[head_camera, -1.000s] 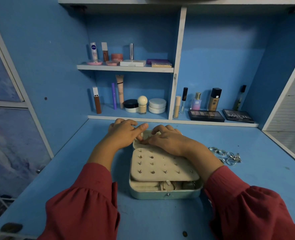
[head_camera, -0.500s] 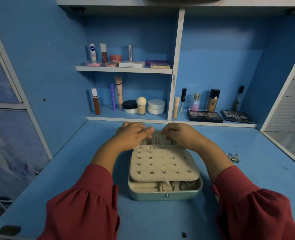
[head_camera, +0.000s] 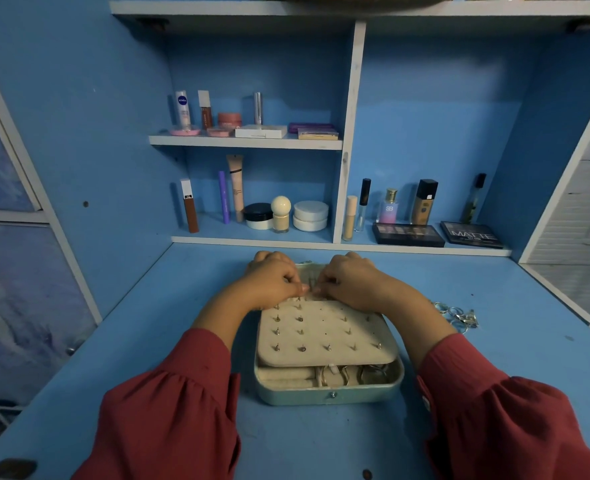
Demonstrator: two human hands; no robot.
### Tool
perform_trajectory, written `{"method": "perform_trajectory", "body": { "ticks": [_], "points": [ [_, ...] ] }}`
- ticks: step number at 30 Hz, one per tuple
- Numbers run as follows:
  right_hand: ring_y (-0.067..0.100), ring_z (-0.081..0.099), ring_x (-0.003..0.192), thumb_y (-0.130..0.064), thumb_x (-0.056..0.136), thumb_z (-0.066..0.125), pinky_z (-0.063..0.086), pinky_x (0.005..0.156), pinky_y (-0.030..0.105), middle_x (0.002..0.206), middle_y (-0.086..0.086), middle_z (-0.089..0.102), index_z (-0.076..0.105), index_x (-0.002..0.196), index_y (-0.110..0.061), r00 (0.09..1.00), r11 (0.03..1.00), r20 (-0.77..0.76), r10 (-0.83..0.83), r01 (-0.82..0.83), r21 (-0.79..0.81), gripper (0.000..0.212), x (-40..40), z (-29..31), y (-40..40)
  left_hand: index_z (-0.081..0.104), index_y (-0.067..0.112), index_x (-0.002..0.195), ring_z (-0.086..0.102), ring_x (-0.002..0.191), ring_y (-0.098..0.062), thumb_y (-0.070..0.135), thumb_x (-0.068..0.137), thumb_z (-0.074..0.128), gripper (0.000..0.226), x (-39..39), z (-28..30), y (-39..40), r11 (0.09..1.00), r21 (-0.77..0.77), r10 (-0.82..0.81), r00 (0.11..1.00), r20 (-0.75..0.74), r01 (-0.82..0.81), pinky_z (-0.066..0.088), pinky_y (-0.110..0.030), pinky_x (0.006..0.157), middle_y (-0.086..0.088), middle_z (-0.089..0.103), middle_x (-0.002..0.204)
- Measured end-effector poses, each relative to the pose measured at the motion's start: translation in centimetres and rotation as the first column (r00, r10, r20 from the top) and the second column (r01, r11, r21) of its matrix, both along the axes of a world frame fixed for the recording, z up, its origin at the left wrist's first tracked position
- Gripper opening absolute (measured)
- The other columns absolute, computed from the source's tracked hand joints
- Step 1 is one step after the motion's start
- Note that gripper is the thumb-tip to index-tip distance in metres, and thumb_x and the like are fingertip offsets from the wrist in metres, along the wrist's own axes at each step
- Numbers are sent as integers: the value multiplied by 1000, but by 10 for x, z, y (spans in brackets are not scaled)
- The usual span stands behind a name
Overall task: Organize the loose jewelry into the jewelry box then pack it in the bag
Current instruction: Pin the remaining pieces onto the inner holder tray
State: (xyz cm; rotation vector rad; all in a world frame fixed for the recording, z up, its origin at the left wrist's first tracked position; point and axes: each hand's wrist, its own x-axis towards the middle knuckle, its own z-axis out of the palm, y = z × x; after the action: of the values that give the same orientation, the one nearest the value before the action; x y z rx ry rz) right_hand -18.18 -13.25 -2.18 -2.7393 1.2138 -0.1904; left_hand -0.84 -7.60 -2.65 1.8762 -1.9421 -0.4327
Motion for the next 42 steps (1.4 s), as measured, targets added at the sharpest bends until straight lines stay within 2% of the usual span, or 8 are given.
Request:
{"method": "perform_trajectory", "body": {
  "ticks": [5,9,12,16,22,26,37,42],
  "points": [
    [22,46,106,-32,98,47,35,87,34,109,3,59,66,104,-22,994,999,109,-34,36,-23,22,-2,1,2,71,17,91,32,124,-20,34,91,62,19,0,3,0,1000,9,-15,1000,-9,15,26,-33,108,2,51,124],
    [19,62,87,-31,93,57,50,79,34,94,-2,68,72,87,-22,940,991,316,-130,120,51,18,-16,7,-2,67,30,83,32,126,-18,33,87,67,5,4,4,2,999,-51,-9,995,-103,3,26,-33,107,6,49,123],
    [11,63,81,-33,86,66,53,76,32,85,-9,71,75,75,-34,934,979,315,-169,122,164,13,-28,10,-4,71,31,85,32,124,-15,32,82,72,3,3,0,0,999,-44,-33,995,-95,29,26,-31,106,7,49,123],
    [5,56,84,-28,78,76,49,76,26,81,-17,62,78,79,-30,949,967,274,-160,94,239,3,-36,11,-5,72,31,85,32,123,-14,30,79,75,7,3,-1,-1,999,-27,-45,993,-112,42,25,-29,106,9,49,124],
    [7,60,92,-16,88,66,50,84,29,100,-11,69,77,93,-32,929,989,346,-130,96,114,20,-41,3,-15,67,44,90,30,126,-16,32,85,69,13,6,0,0,996,-83,-43,990,-136,32,20,-28,105,10,46,122],
    [10,60,90,-5,84,61,53,84,31,83,-19,61,78,85,-30,954,989,266,-138,116,95,30,-38,5,-9,70,31,111,24,132,-16,45,87,62,29,4,-3,-2,999,-1,-54,997,-58,54,19,-34,112,10,42,140],
    [16,48,106,-40,81,45,38,96,42,95,-13,54,75,77,-39,975,984,206,-84,49,168,30,-30,13,4,70,30,108,23,134,-16,42,88,62,25,6,-4,-4,998,-52,-24,991,-135,17,20,-35,112,11,40,143],
    [16,57,97,-39,80,50,47,88,38,94,-10,61,75,79,-32,881,961,419,-218,119,248,26,-37,11,-2,71,33,103,24,135,-18,40,88,64,18,9,-1,-1,996,-80,13,984,-178,-28,19,-38,114,8,42,143]
  ]
}}
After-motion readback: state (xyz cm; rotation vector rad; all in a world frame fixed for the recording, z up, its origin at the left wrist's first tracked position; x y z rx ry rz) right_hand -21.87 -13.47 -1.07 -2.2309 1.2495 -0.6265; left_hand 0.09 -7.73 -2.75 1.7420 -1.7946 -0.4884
